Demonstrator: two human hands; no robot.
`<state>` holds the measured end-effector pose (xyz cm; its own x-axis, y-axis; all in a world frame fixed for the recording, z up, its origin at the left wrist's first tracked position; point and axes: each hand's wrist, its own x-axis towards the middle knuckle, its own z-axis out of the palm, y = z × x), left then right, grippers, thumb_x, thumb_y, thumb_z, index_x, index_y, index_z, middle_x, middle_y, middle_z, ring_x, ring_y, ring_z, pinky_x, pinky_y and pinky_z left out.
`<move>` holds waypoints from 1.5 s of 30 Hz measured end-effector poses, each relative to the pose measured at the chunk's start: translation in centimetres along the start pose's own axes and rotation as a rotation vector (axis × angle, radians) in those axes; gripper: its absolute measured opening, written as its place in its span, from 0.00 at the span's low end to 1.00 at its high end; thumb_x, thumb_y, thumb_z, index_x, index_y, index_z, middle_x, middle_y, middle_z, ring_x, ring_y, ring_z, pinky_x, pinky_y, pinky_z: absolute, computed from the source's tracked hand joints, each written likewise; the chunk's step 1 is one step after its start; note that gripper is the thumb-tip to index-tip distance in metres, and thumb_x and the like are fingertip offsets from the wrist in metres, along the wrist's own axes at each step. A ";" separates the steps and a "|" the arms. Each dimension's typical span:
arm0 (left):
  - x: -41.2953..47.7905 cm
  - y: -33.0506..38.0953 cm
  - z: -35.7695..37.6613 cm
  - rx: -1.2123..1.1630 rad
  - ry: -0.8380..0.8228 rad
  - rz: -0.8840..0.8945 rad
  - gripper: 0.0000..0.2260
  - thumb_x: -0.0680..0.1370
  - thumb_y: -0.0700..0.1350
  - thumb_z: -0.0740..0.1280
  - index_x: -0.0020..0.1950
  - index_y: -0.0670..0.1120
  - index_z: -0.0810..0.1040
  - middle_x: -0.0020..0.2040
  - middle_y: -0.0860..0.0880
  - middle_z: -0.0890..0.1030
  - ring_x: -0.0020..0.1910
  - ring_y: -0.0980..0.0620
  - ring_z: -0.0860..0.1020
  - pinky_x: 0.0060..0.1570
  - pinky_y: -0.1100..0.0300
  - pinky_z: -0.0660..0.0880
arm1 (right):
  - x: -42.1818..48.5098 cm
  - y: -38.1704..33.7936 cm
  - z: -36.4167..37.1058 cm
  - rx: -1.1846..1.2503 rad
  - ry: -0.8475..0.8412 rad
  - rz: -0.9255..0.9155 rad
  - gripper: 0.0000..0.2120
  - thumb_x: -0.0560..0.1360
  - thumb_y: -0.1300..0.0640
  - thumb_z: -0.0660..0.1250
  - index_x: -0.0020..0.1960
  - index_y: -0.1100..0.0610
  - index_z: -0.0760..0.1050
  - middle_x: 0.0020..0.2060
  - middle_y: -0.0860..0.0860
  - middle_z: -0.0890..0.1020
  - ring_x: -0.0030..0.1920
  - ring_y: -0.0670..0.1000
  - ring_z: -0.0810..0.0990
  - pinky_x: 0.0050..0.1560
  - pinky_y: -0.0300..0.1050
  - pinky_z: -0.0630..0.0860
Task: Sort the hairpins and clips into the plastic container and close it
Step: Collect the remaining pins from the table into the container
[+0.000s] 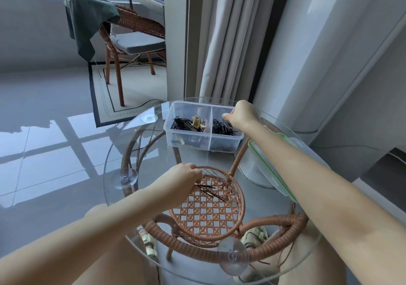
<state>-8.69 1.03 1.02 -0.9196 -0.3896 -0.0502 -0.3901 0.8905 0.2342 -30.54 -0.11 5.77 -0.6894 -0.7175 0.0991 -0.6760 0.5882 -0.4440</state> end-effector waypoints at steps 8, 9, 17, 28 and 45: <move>0.2 0.4 0.8 0.164 -0.042 0.016 0.12 0.78 0.35 0.58 0.61 0.41 0.71 0.56 0.45 0.76 0.54 0.48 0.73 0.57 0.58 0.71 | -10.7 1.2 -2.6 0.063 -0.182 -0.334 0.16 0.75 0.49 0.65 0.42 0.63 0.79 0.36 0.58 0.81 0.38 0.56 0.79 0.42 0.50 0.76; 0.2 0.8 0.7 0.196 -0.059 0.018 0.13 0.78 0.34 0.57 0.62 0.40 0.70 0.57 0.44 0.75 0.56 0.47 0.72 0.58 0.58 0.70 | -12.4 1.9 -2.5 0.027 -0.286 -0.335 0.17 0.73 0.46 0.66 0.48 0.61 0.79 0.42 0.56 0.82 0.43 0.55 0.79 0.47 0.52 0.77; -0.1 1.9 0.0 0.315 -0.086 0.020 0.15 0.76 0.32 0.55 0.61 0.39 0.69 0.57 0.42 0.74 0.55 0.45 0.72 0.56 0.59 0.68 | -16.9 4.2 2.3 -0.047 -0.273 -0.231 0.31 0.67 0.40 0.71 0.64 0.52 0.71 0.57 0.49 0.75 0.60 0.51 0.70 0.61 0.48 0.69; -1.2 1.9 -0.8 0.281 -0.140 0.013 0.16 0.76 0.31 0.54 0.62 0.39 0.68 0.56 0.42 0.74 0.55 0.46 0.72 0.54 0.60 0.68 | -16.8 1.6 3.4 -0.236 -0.254 -0.354 0.10 0.78 0.53 0.62 0.52 0.58 0.77 0.51 0.55 0.80 0.55 0.56 0.76 0.53 0.51 0.74; 12.4 3.1 -9.6 -0.166 0.032 -0.341 0.14 0.77 0.38 0.57 0.31 0.45 0.65 0.30 0.51 0.65 0.27 0.56 0.63 0.26 0.66 0.62 | -0.8 0.9 -7.9 0.143 -0.490 -0.209 0.07 0.74 0.62 0.65 0.40 0.64 0.78 0.28 0.53 0.77 0.25 0.47 0.73 0.26 0.38 0.70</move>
<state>-20.83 -3.29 10.43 -0.7353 -0.6665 -0.1225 -0.6582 0.6593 0.3634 -32.70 3.97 12.33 -0.3197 -0.9233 -0.2131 -0.7200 0.3829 -0.5789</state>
